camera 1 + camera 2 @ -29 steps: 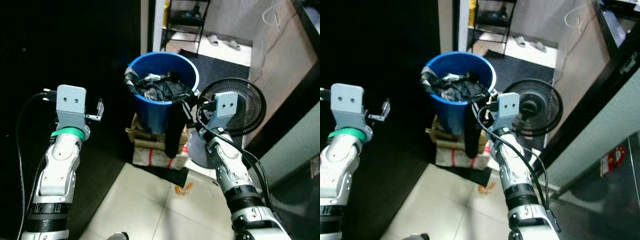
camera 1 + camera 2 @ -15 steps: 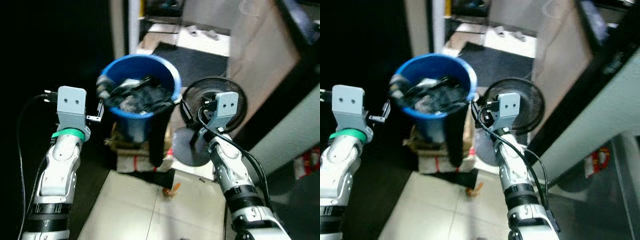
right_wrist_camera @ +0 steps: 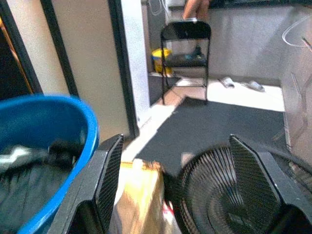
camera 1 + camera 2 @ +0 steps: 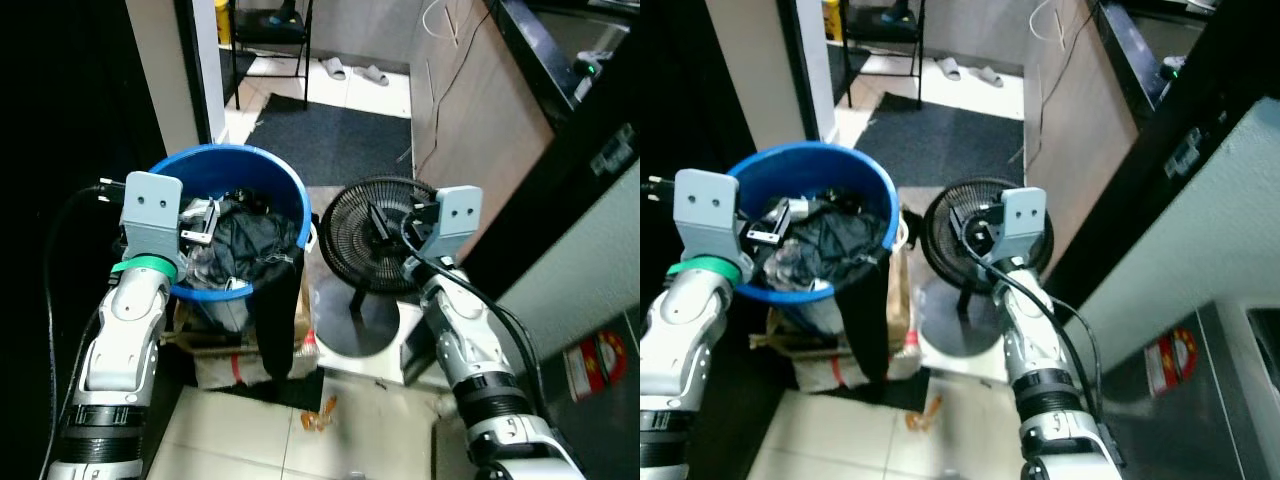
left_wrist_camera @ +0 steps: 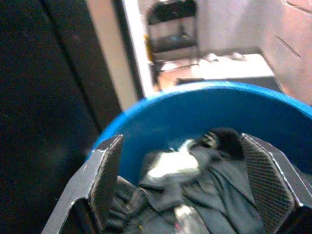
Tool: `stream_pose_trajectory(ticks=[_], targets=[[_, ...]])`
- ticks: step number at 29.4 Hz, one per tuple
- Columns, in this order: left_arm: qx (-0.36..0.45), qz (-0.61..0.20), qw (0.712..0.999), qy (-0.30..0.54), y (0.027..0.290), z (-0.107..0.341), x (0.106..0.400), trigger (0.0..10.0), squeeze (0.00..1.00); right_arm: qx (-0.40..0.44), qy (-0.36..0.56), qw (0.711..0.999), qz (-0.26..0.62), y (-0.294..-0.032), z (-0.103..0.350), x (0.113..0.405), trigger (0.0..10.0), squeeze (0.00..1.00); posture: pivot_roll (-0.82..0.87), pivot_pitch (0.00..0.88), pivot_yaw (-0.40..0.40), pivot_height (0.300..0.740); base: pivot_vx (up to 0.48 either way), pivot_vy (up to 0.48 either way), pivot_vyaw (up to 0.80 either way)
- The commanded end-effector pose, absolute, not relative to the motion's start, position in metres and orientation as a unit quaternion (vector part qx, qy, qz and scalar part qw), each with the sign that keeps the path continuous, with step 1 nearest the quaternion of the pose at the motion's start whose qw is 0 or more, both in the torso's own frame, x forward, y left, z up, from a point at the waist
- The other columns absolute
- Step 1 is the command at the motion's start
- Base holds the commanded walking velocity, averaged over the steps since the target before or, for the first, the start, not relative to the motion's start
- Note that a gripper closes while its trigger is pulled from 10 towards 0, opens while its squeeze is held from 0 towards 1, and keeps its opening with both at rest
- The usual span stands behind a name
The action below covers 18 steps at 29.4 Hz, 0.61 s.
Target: Clothes washing
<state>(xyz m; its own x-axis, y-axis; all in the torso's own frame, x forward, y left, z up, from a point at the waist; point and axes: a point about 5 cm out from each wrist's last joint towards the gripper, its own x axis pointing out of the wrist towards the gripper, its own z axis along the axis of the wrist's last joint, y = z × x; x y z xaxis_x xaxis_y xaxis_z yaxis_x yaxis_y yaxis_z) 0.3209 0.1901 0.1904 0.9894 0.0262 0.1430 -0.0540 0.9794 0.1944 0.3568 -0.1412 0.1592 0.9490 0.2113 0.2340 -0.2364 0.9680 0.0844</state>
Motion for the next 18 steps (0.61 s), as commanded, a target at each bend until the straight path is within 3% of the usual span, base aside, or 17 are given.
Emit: stream_pose_trajectory(ticks=[1, 16, 18], targets=[[0.107, 0.023, 0.992, -0.066, 0.1924, 0.1889, 0.3204, 10.0, 0.0, 0.061, -0.11, 0.985, 0.117, -0.1389, 0.1574, 0.3564, 10.0, 0.0, 0.07, 0.0, -0.021, 0.74, 0.431, 0.0, 0.79], [0.099, 0.021, 0.993, -0.062, 0.1918, 0.1886, 0.3214, 10.0, 0.0, 0.064, -0.11, 0.983, 0.129, -0.1354, 0.1576, 0.3553, 10.0, 0.0, 0.06, 0.0, -0.022, 0.74, 0.0, 0.0, 0.0], [0.09, -0.019, 0.995, -0.05, 0.1863, 0.1896, 0.3221, 10.0, 0.0, 0.062, -0.11, 0.984, 0.128, -0.1361, 0.1575, 0.3554, 10.0, 0.0, 0.06, 0.0, -0.023, 0.74, 0.0, 0.0, 0.0]])
